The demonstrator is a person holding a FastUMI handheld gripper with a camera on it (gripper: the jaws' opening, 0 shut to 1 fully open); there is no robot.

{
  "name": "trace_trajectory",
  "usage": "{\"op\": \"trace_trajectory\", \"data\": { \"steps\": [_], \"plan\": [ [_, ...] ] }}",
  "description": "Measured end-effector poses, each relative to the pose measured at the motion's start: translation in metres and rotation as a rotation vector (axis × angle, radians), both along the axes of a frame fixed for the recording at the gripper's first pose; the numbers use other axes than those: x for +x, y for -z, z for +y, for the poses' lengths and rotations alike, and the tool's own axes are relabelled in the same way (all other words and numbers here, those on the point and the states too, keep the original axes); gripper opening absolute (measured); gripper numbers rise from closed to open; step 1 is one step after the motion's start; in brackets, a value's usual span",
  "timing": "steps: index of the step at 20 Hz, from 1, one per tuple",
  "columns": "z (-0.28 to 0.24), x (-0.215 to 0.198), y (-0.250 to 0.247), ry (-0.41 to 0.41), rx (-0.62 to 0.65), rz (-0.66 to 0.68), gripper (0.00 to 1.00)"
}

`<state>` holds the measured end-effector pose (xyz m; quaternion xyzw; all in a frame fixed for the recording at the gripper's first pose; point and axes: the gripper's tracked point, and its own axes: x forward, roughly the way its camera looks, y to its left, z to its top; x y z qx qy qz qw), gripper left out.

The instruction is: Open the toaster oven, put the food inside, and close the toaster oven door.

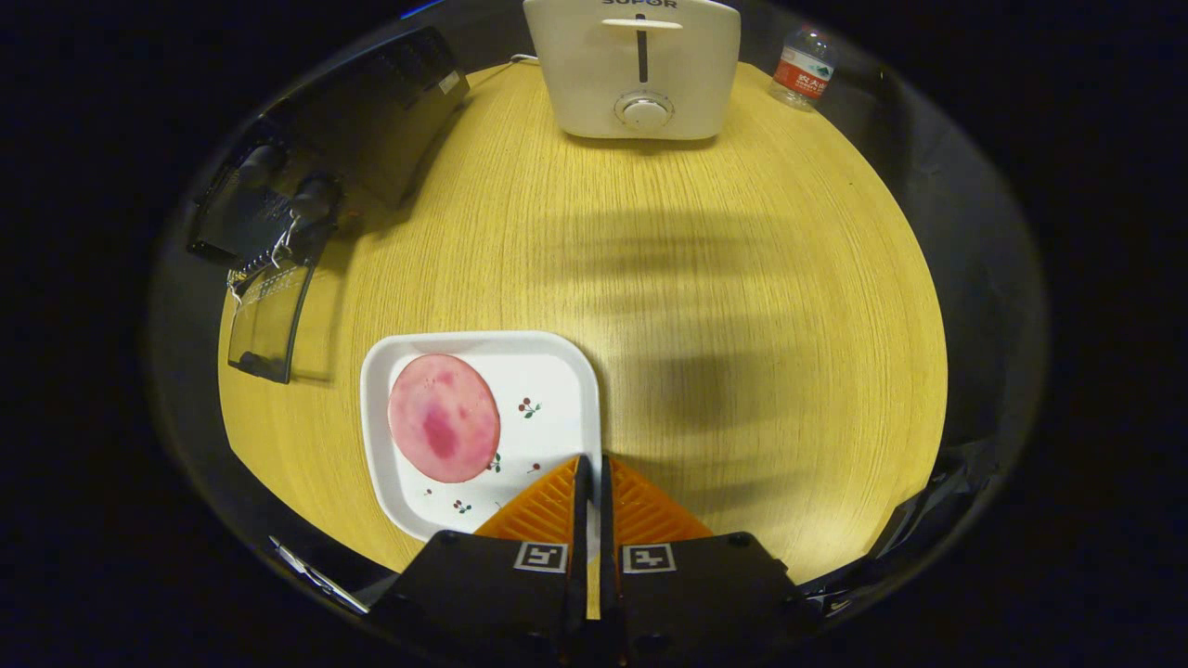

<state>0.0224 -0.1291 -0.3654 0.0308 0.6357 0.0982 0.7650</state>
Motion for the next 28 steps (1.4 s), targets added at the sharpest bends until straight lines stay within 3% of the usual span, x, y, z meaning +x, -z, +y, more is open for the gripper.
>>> {"op": "trace_trajectory", "data": {
  "steps": [3,11,20,28],
  "plan": [
    [0.001,-0.002,0.002,0.009,0.054,-0.003,0.05],
    [0.004,-0.007,0.002,0.151,0.191,0.084,0.02],
    [0.014,-0.013,0.002,0.246,0.232,0.061,0.02],
    [0.026,-0.024,-0.019,0.407,0.348,0.031,0.01]
  ]
}}
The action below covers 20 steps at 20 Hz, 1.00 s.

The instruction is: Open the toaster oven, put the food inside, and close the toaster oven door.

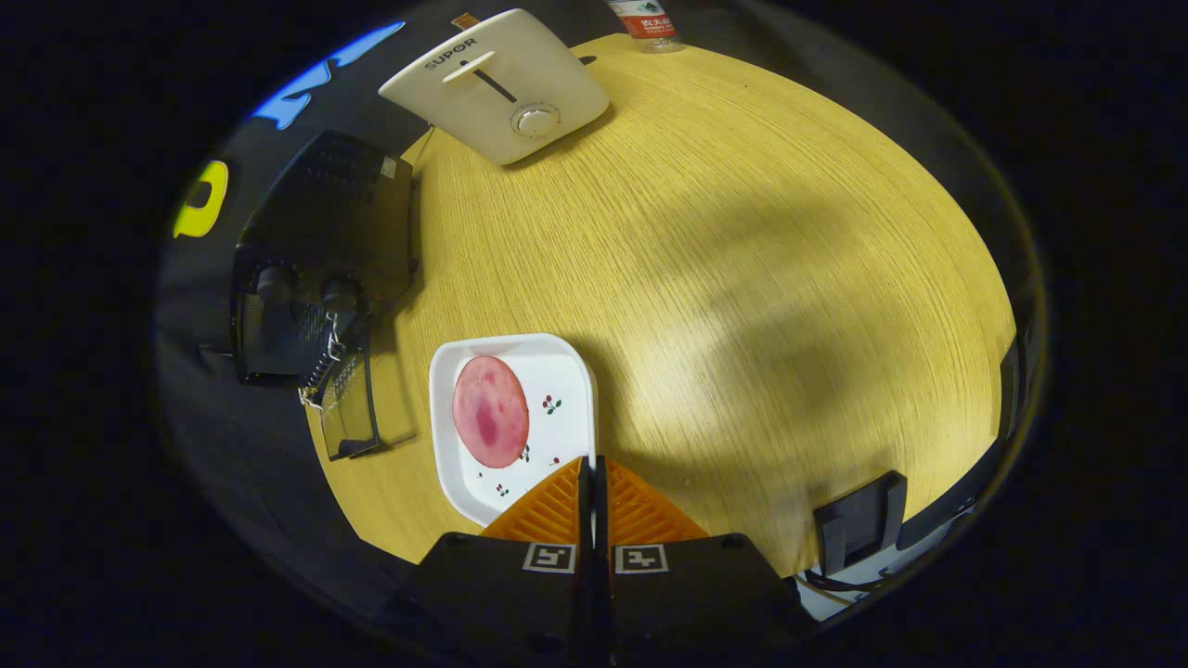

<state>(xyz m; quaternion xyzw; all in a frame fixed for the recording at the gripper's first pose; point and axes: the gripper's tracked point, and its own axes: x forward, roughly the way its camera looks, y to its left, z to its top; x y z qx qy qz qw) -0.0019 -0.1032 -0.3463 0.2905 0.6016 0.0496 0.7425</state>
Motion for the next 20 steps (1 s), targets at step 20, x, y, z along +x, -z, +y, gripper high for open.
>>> {"op": "trace_trajectory", "data": {
  "steps": [20],
  "plan": [
    [0.114,-0.043,-0.144,0.233,0.324,-0.170,0.01]
  ]
}}
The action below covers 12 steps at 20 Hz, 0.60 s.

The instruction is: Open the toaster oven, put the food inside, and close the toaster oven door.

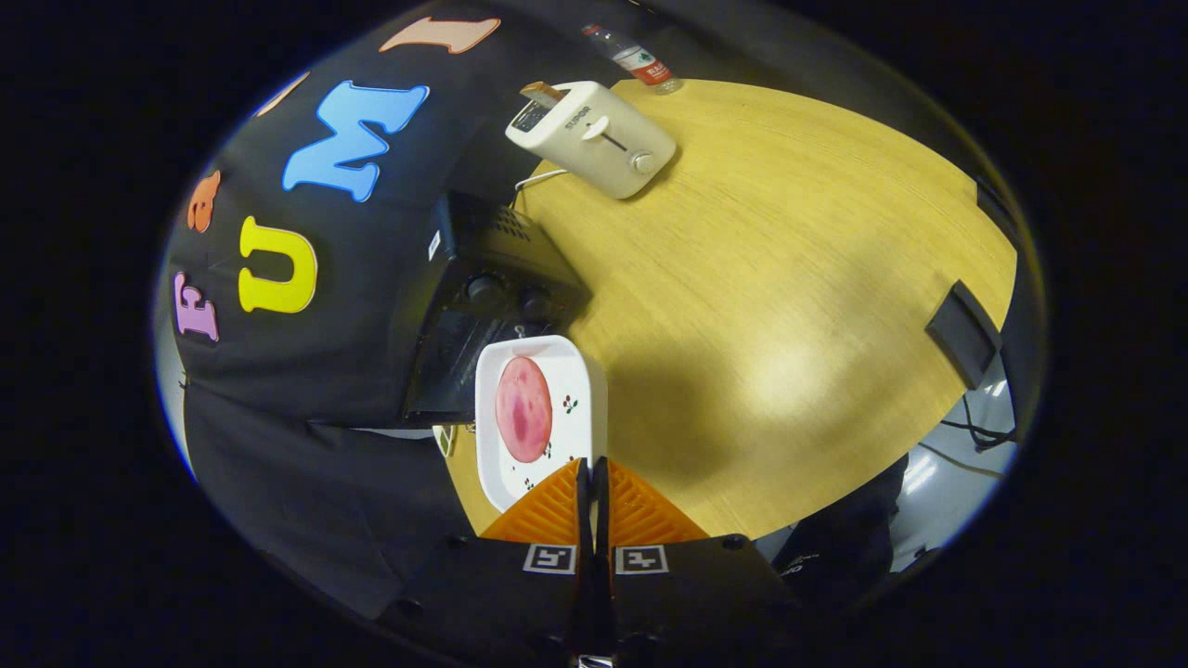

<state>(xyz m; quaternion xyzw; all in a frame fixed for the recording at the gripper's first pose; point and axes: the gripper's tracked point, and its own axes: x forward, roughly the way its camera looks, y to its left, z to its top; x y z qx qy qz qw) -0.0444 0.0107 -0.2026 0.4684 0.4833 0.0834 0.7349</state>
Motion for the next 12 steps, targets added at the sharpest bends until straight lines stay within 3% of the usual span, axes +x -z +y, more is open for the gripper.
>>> {"op": "trace_trajectory", "data": {
  "steps": [6,12],
  "plan": [
    [0.061,0.004,-0.011,-0.085,0.024,0.008,0.01],
    [0.109,0.045,0.000,-0.068,0.063,0.024,0.01]
  ]
}}
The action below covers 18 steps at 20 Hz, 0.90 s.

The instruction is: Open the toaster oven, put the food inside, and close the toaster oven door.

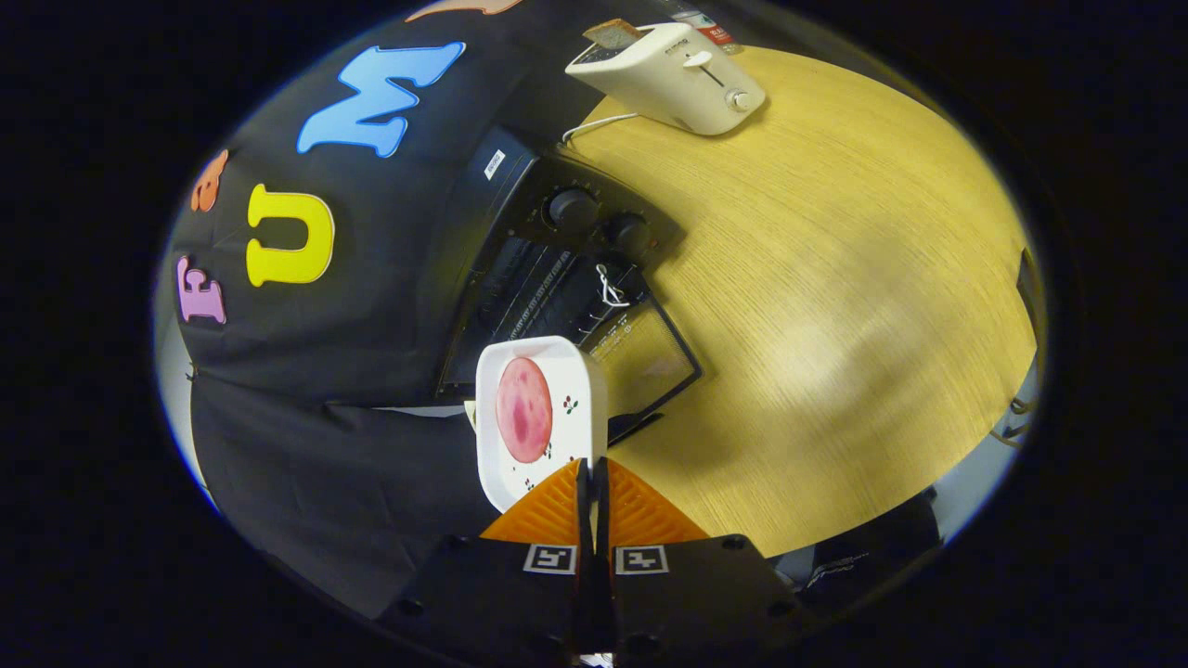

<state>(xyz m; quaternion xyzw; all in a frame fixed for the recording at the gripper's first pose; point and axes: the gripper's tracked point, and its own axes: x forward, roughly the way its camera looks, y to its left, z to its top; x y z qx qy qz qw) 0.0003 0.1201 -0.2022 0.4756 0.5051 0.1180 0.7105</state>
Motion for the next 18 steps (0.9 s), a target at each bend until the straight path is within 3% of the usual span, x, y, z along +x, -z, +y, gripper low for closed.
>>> {"op": "trace_trajectory", "data": {
  "steps": [14,18],
  "plan": [
    [0.066,0.095,0.048,0.235,0.066,0.022,0.02],
    [0.072,0.124,0.050,0.344,0.062,-0.059,0.02]
  ]
}}
